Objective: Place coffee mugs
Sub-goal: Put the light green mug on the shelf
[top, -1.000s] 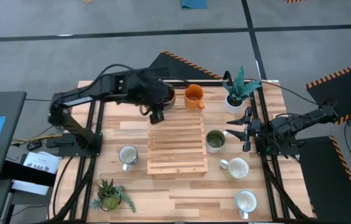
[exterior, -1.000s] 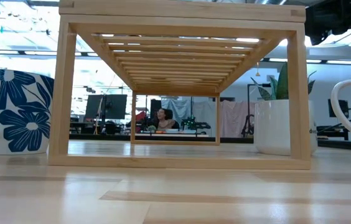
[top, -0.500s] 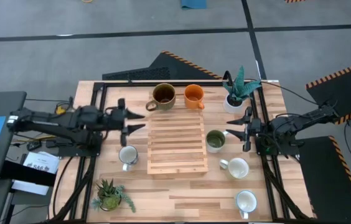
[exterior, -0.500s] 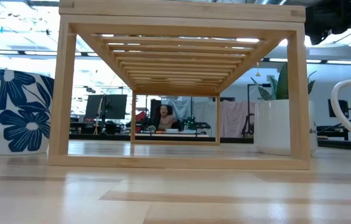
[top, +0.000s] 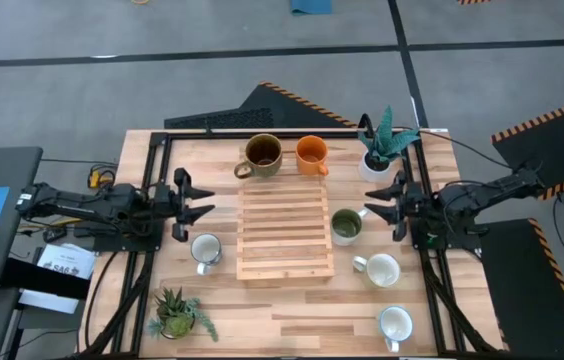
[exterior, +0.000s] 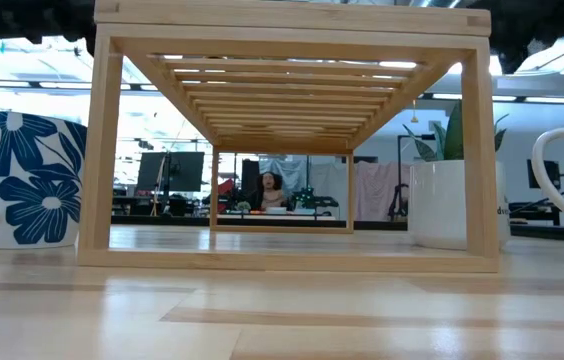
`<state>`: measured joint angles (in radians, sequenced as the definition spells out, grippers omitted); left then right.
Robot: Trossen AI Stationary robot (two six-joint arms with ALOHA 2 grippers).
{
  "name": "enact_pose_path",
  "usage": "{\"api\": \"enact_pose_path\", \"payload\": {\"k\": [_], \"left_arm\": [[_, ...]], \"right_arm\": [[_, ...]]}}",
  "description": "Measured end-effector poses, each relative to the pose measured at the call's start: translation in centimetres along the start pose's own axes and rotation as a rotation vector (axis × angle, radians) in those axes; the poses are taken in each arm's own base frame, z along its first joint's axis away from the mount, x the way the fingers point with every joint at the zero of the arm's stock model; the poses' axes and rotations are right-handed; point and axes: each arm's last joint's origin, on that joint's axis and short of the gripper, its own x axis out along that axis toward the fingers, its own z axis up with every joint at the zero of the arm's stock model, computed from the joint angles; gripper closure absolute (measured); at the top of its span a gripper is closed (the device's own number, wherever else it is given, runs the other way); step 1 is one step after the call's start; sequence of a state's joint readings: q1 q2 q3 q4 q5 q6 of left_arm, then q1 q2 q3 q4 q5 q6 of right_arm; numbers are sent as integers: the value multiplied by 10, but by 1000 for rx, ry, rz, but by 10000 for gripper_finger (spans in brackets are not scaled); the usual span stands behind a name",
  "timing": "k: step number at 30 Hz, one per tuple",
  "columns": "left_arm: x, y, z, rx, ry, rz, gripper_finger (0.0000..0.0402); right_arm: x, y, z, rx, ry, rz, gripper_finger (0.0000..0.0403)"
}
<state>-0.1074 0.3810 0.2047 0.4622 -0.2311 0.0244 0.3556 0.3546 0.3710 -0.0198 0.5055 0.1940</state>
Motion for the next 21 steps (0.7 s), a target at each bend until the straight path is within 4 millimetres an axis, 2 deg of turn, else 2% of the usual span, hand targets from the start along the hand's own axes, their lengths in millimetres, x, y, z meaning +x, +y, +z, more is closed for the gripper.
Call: {"api": "enact_pose_path", "payload": {"k": [5, 10, 15, 21], "left_arm": [[0, 0, -3, 2, 36, -10, 255], [0, 0, -6, 3, 60, -7, 255], [0, 0, -6, 0, 60, -7, 255], [0, 0, -6, 0, 60, -7, 255]], "right_arm": [[-1, 14, 15, 110, 284, 70, 227], [3, 34, 19, 177, 630, 77, 233], [10, 60, 13, 275, 903, 55, 236], [19, 81, -2, 176, 1082, 15, 237]]}}
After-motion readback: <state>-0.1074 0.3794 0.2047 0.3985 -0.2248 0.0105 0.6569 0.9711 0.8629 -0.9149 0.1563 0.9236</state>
